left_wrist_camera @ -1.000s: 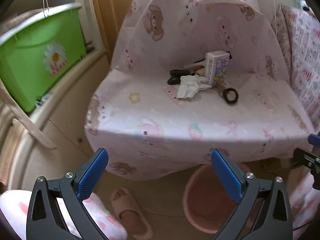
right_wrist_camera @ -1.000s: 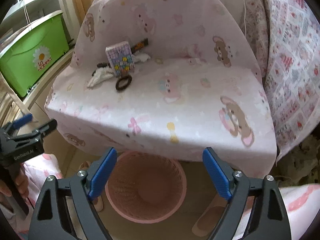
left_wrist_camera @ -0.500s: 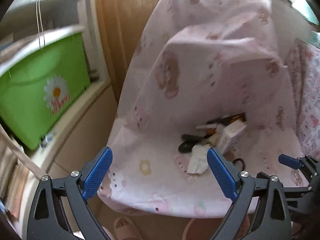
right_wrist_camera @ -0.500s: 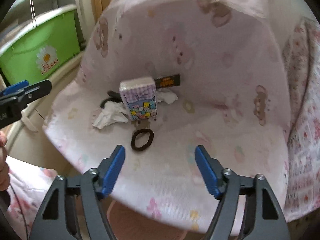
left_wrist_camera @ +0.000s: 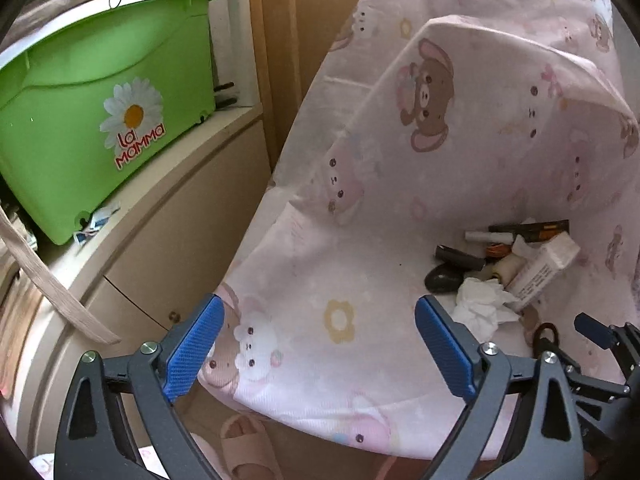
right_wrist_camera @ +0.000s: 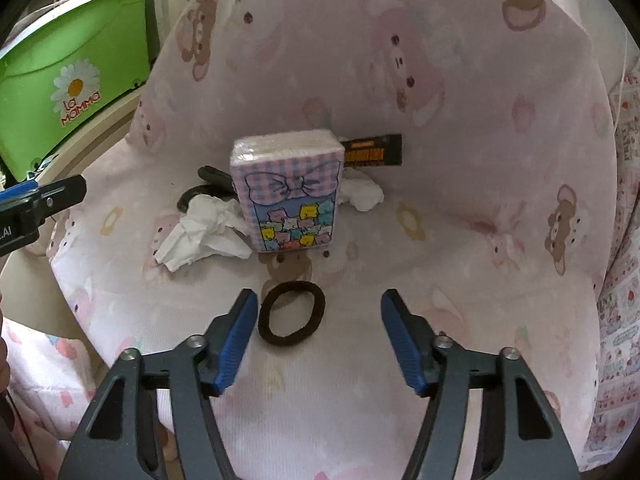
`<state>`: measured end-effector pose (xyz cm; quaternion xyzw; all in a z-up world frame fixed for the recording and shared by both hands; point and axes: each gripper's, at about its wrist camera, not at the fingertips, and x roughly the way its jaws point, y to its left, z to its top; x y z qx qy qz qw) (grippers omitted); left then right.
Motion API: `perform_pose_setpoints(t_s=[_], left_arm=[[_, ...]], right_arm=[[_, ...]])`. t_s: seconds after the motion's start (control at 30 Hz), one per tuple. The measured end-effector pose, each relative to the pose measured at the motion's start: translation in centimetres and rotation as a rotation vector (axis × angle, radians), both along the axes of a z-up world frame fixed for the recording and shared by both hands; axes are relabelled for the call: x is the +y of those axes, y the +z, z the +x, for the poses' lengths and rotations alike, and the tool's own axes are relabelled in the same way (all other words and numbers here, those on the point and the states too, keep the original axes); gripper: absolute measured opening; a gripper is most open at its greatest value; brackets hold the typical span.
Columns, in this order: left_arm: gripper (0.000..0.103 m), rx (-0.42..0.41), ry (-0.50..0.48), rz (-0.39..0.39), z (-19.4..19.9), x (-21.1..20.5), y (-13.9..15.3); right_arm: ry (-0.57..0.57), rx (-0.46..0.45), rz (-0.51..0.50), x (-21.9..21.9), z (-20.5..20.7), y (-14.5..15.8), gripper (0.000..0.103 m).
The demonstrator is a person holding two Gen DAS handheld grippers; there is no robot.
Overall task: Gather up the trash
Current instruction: 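Close the left tool on the white tissue while the right tool grasps the hair tie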
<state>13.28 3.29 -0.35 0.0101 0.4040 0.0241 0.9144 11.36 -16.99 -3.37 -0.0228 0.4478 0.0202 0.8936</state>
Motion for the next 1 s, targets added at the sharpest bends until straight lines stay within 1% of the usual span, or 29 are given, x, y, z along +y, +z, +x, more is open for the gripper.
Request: perform_pose_setpoints(t_s=[0.13, 0.17, 0.2, 0.23, 0.27, 0.3, 0.4, 0.47, 0.5, 0.57, 0.63, 0.67, 0.7, 0.8, 0.87, 0.93, 1.0], left_arm=[[0.095, 0.019, -0.012, -0.027, 0.3, -0.3, -0.3], [0.095, 0.022, -0.016, -0.028, 0.3, -0.4, -0.4], [0.095, 0.021, -0.019, -0.024, 0.3, -0.5, -0.5], [0.095, 0.019, -0.022, -0.019, 0.2, -0.7, -0.5], [0.095, 0.013, -0.024, -0.011, 0.2, -0.9, -0.5], [0.095, 0.008, -0.028, -0.004, 0.1, -1.0, -0.5], [0.095, 0.0, -0.043, 0.005, -0.1, -1.5, -0.5], [0.094, -0.005, -0.057, 0.005, -0.4, -1.7, -0.5], [0.091, -0.009, -0.065, 0.012, -0.6, -1.9, -0.5], [0.084, -0.012, -0.084, 0.018, -0.7, -2.4, -0.7], [0.083, 0.006, -0.117, 0.01, -0.6, -3.0, -1.0], [0.082, 0.02, -0.138, -0.002, -0.5, -3.4, -1.3], [0.077, 0.037, -0.163, -0.017, -0.3, -3.8, -1.6], [0.069, 0.065, -0.231, -0.044, -0.1, -5.5, -2.2], [0.066, 0.073, -0.273, -0.058, -0.1, -6.8, -2.4], [0.066, 0.066, -0.295, -0.075, -0.1, -7.8, -2.4], [0.067, 0.059, -0.317, -0.07, -0.1, -8.8, -2.4]], right_arm=[[-0.016, -0.006, 0.019, -0.3, 0.1, -0.5, 0.052], [-0.019, -0.005, 0.021, -0.4, 0.0, -0.5, 0.04], [-0.017, 0.002, 0.025, -0.6, -0.1, -0.6, 0.024], [-0.011, 0.014, 0.034, -0.8, -0.2, -0.7, 0.019], [-0.003, 0.003, 0.052, -1.1, -0.5, -0.6, 0.011], [0.004, 0.003, 0.076, -1.4, -0.7, -0.5, 0.005], [0.012, -0.015, 0.174, -2.6, -1.5, 0.1, 0.005], [0.008, -0.045, 0.208, -3.6, -2.3, 0.9, 0.005], [0.006, -0.057, 0.218, -4.1, -2.7, 1.4, 0.005], [-0.008, -0.069, 0.226, -5.2, -3.5, 1.9, 0.005], [-0.02, -0.071, 0.234, -6.3, -4.2, 2.1, 0.005], [-0.025, -0.068, 0.232, -6.7, -4.4, 2.1, 0.005], [-0.03, -0.066, 0.228, -7.1, -4.6, 2.1, 0.005], [-0.043, -0.052, 0.227, -7.7, -5.0, 1.7, 0.005], [-0.048, -0.043, 0.214, -7.5, -4.9, 1.3, 0.005], [-0.047, -0.04, 0.188, -7.3, -4.7, 1.1, 0.005], [-0.048, -0.049, 0.171, -7.2, -4.5, 1.1, 0.005]])
